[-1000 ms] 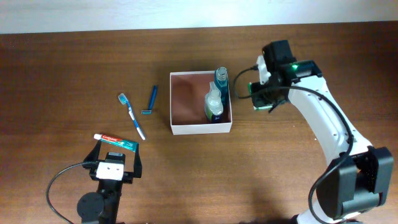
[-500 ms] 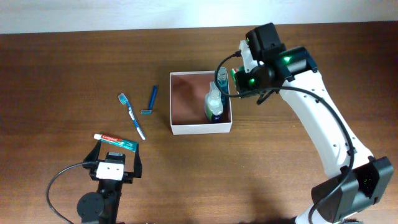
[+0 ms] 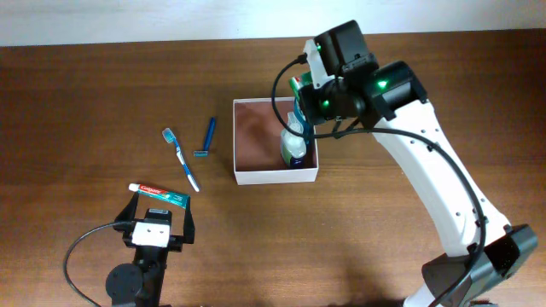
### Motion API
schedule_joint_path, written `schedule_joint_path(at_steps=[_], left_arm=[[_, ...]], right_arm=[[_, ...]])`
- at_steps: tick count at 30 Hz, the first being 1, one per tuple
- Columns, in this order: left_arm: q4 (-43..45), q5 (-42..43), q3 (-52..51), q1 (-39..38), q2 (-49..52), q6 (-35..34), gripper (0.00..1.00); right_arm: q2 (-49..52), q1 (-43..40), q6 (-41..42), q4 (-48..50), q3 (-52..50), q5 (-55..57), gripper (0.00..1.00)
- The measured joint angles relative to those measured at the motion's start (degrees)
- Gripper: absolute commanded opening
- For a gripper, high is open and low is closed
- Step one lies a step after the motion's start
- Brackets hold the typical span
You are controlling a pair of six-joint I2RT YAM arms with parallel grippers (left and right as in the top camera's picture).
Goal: Pack container
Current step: 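Lift the soap box with the right gripper and lower it into the box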
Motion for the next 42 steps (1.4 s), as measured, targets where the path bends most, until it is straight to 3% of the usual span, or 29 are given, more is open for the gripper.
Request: schedule_joint_path(at_steps=[19, 42], left_arm=[[0.0, 0.0, 0.0, 0.0, 0.0, 0.0, 1.0], [0.0, 0.0, 0.0, 0.0, 0.0, 0.0, 1.0]], right_arm=[[0.0, 12.6, 2.9, 7.2, 0.0, 0.0, 0.36], [11.5, 13.0, 4.5, 9.2, 0.1, 0.3, 0.36]])
